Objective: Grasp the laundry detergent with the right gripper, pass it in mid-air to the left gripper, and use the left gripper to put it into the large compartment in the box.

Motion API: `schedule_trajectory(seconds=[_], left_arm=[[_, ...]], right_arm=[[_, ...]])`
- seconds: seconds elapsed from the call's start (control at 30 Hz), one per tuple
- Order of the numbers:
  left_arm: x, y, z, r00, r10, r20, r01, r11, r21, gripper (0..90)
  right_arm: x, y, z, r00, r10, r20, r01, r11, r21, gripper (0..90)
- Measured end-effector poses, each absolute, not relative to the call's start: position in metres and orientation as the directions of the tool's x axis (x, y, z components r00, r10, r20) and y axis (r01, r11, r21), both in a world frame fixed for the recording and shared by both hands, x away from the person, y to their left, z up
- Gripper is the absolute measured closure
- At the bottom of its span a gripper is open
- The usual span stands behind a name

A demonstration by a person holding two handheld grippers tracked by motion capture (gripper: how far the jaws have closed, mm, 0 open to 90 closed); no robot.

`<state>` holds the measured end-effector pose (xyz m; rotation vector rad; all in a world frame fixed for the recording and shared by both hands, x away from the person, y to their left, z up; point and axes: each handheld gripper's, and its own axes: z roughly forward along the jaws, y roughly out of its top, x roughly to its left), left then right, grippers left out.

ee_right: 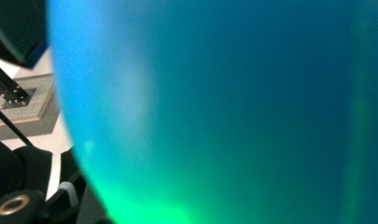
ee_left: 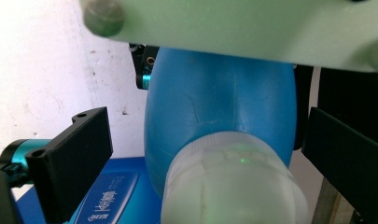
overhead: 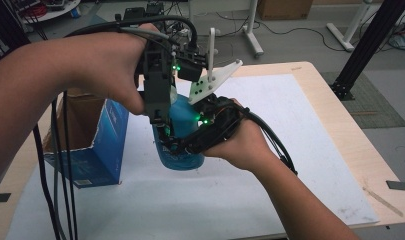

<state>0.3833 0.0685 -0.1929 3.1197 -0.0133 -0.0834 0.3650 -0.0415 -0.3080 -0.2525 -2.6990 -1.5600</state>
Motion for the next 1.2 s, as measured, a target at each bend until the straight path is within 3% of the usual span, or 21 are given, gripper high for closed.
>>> schedule_trajectory(seconds=[0.77, 1.2], left_arm=[[0.3857, 0.0645, -0.1964, 0.999, -0.019, -0.046, -0.019, -1.000, 0.007, 25.1], [0.3876, 0.0635, -0.1975, 0.999, -0.017, -0.047, -0.017, -1.000, 0.000, 28.8]], right_arm=[[0.3640, -0.0427, -0.3062, -0.984, 0.146, 0.106, 0.165, 0.480, 0.861, 46.7], [0.3667, -0.0428, -0.3074, -0.986, 0.140, 0.093, 0.149, 0.475, 0.867, 46.7]])
